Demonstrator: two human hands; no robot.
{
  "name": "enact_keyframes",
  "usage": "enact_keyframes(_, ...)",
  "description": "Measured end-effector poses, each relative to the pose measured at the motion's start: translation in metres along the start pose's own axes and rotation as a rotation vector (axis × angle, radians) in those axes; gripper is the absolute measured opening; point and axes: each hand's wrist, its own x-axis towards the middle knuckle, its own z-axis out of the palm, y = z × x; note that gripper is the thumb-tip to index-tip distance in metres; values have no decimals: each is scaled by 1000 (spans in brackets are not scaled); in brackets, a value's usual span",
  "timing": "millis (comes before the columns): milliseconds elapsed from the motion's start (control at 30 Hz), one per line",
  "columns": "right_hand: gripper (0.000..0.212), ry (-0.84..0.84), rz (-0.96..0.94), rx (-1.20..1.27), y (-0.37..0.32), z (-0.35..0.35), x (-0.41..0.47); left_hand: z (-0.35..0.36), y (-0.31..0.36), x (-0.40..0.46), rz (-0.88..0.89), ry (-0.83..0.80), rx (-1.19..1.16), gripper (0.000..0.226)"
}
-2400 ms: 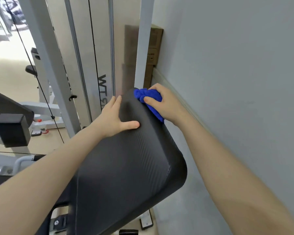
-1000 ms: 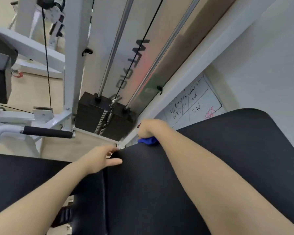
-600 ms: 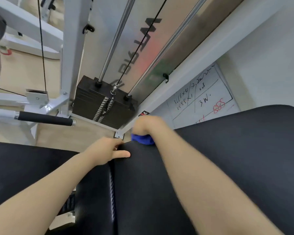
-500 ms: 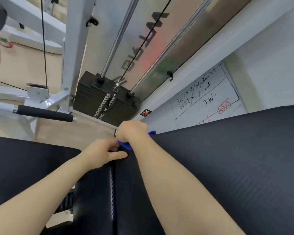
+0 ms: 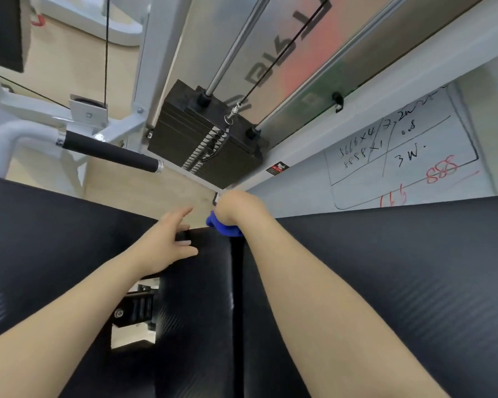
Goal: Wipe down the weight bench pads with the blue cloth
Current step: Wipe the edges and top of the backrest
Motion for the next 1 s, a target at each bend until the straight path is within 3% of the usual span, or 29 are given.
enact_keyframes(100, 28, 88, -28, 1, -38, 27, 31, -1, -13, 2, 4, 112, 153, 106)
enact_keyframes(233, 11, -72, -100, 69, -61, 36, 53, -1, -17, 1, -52, 248, 337, 124)
enact_keyframes(367, 32, -211, -254, -96, -58, 21, 50, 2, -14, -6, 3, 281, 325, 118)
enact_keyframes(533, 38, -136, -262, -267, -35, 3, 16, 6, -3, -15, -18, 249, 382, 92)
enact_keyframes(733, 40, 117, -40, -276, 13, -20, -50, 22, 45, -17, 239, 173, 376, 51)
enact_keyframes(867, 39, 325, 189, -468, 77, -56, -89, 44, 91, -21, 416, 196, 310, 37)
enact_keyframes(1000, 39, 404, 443, -188, 167, -84, -132, 71, 133, -28, 490, 100, 269, 39)
